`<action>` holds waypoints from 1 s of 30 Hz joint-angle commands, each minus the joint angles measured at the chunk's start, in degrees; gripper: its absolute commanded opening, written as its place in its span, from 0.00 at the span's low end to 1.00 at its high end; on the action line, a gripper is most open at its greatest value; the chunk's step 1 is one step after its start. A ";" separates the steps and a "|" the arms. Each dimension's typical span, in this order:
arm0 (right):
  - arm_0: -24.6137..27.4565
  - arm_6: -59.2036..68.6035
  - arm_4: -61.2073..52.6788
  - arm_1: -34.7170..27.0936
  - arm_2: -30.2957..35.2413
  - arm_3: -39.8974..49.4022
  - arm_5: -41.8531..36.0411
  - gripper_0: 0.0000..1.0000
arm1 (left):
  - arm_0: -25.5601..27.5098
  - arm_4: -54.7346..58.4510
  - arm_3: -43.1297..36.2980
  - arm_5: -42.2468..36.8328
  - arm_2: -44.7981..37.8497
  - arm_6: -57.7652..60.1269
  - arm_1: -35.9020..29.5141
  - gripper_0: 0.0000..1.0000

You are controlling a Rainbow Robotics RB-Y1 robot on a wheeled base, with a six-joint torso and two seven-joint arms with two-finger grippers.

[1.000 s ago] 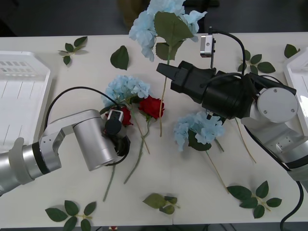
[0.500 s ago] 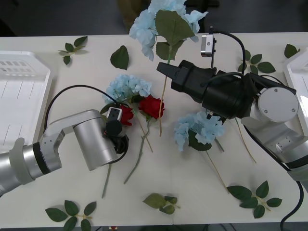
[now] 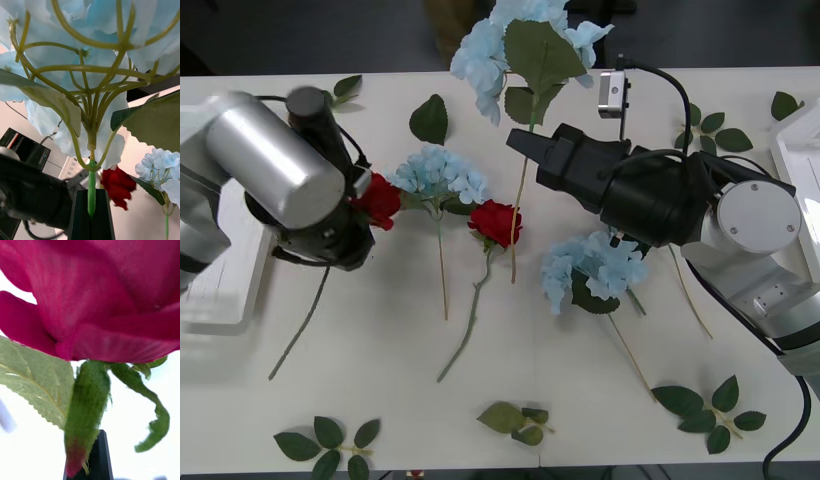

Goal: Place the red flowers into the right box and the blue flowers into the left box. If a person shows an open palm, hand one flower to the person first, then continue sorting.

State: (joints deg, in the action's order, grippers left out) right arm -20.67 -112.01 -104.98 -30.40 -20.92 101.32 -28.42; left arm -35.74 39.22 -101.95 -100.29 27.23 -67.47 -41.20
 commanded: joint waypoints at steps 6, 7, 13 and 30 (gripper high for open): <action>-1.66 -2.07 0.04 -3.52 7.47 -2.44 -8.06 0.00 | 7.18 24.41 -7.82 -1.67 -33.29 -13.47 4.55 0.01; -1.57 -1.90 0.31 -4.58 9.58 -4.03 -12.28 0.00 | 7.27 28.98 -6.42 -0.61 -35.75 -15.76 5.78 0.01; -1.57 -2.16 8.30 -7.39 21.98 -14.05 -34.60 0.00 | 7.36 55.35 5.54 11.34 -39.00 -31.14 8.77 0.01; 3.00 -4.80 48.65 -1.85 33.58 -21.17 -41.02 0.00 | 3.66 79.78 8.26 62.76 -4.73 -87.53 9.03 0.00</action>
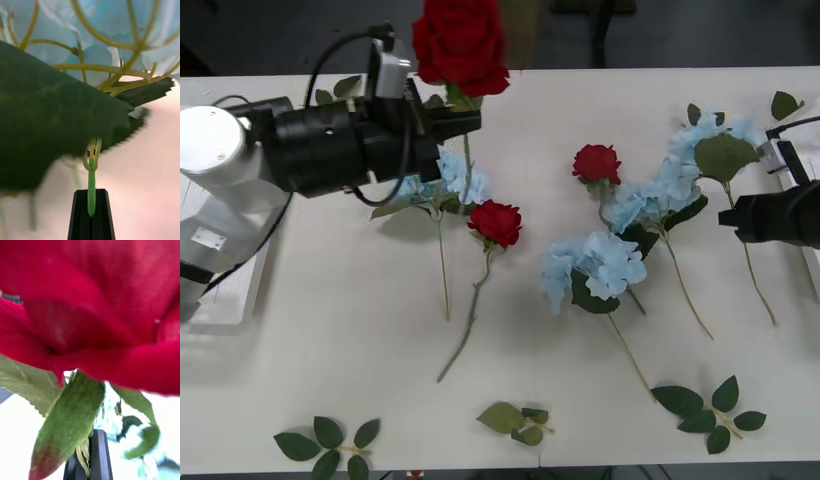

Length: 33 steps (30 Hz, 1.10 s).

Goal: Place the red flowers into the right box and the blue flowers into the left box. If a person shows an open palm, hand one flower to the person first, then continue sorting.

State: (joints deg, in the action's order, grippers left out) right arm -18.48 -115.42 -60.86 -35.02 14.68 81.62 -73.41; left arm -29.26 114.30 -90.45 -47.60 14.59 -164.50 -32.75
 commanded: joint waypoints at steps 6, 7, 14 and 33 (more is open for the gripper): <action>0.81 -2.09 2.23 3.12 -10.81 -7.53 17.16 0.02 | -4.14 9.98 -4.91 21.67 15.55 9.50 0.58 0.00; 0.81 -2.26 1.53 2.94 -12.22 -7.80 19.19 0.02 | -4.31 10.07 -4.82 22.11 15.82 9.50 0.50 0.00; 0.81 -3.84 -2.16 1.53 -8.88 -6.48 16.28 0.68 | -4.75 10.51 -4.91 22.02 15.91 9.50 0.50 0.00; 7.84 -8.15 -31.60 0.66 6.85 11.72 -10.61 1.00 | -4.84 11.39 -4.91 22.02 15.99 9.50 -0.56 0.00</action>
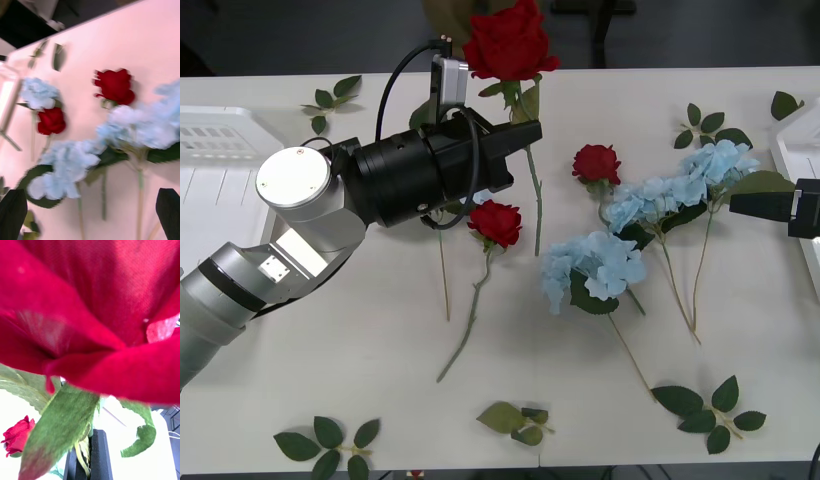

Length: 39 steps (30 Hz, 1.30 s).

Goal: Place the red flowers into the right box and the blue flowers into the left box. If a person shows an open palm, hand one flower to the person first, then continue sorting.

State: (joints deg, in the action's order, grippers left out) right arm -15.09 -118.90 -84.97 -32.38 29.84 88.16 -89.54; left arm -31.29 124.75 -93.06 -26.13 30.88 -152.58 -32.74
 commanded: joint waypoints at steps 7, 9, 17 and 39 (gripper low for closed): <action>9.11 -21.98 -22.44 -4.54 -31.95 7.56 33.82 1.00 | -2.72 0.94 -2.30 0.20 -0.38 -2.42 -0.66 0.00; 8.85 -25.76 -24.55 -4.89 -36.43 8.17 39.01 1.00 | -2.72 0.94 -2.30 0.11 -0.38 -2.42 -0.57 0.00; 5.16 -34.03 -31.58 -5.94 -46.89 10.46 43.58 1.00 | -2.81 1.11 -2.21 0.11 0.14 -2.42 -0.66 0.00; -0.82 -33.15 -22.35 5.13 -54.36 10.19 60.98 0.00 | -2.72 1.11 -2.21 0.11 0.23 -2.42 -0.57 0.00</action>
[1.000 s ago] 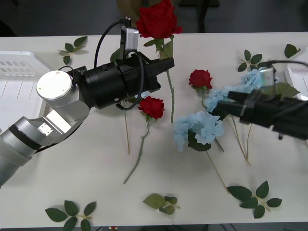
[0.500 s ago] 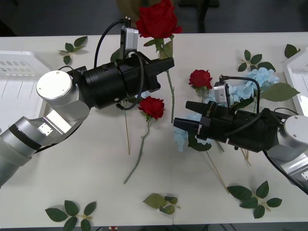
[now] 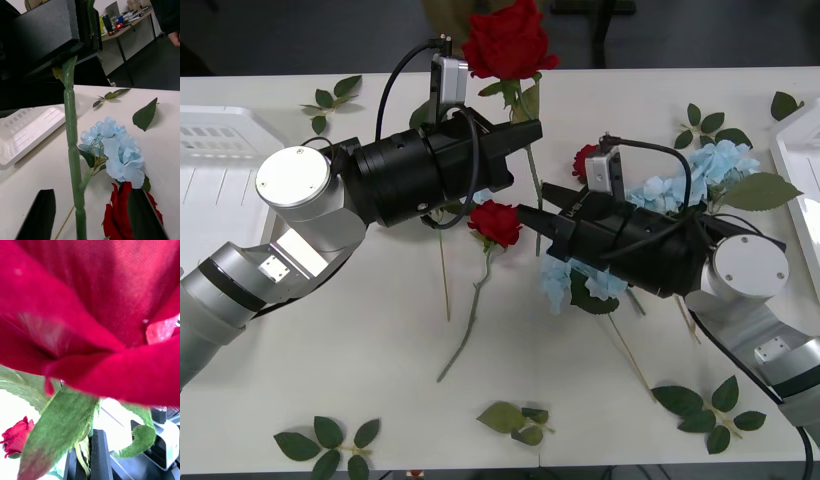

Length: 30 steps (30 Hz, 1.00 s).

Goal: Place the red flowers into the right box and the blue flowers into the left box. If a person shows an open palm, hand one flower to the person first, then continue sorting.

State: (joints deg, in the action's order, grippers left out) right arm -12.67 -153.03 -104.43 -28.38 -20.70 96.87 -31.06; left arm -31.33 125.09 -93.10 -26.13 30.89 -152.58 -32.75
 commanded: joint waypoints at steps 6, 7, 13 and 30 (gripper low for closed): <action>-3.51 0.97 -3.42 2.10 -5.40 1.39 4.61 0.00 | -2.69 0.77 -2.26 0.11 0.23 -2.42 -0.56 0.00; -3.51 0.97 -3.42 2.10 -5.40 1.48 4.70 0.00 | -2.69 0.68 -2.17 0.11 0.23 -2.42 -0.56 0.00; -3.42 1.06 -3.77 1.84 -5.40 1.48 4.70 0.00 | -2.69 0.77 -2.26 0.11 0.23 -2.42 -0.65 0.00; -4.83 15.21 -0.08 -0.45 12.88 -5.11 -17.80 0.00 | -2.25 2.00 -2.17 0.11 0.49 -2.42 -0.56 1.00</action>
State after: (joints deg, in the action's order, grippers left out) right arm -14.66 -142.18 -107.02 -28.40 -15.02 93.50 -44.15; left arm -31.33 126.35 -93.11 -26.13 30.90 -152.58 -32.75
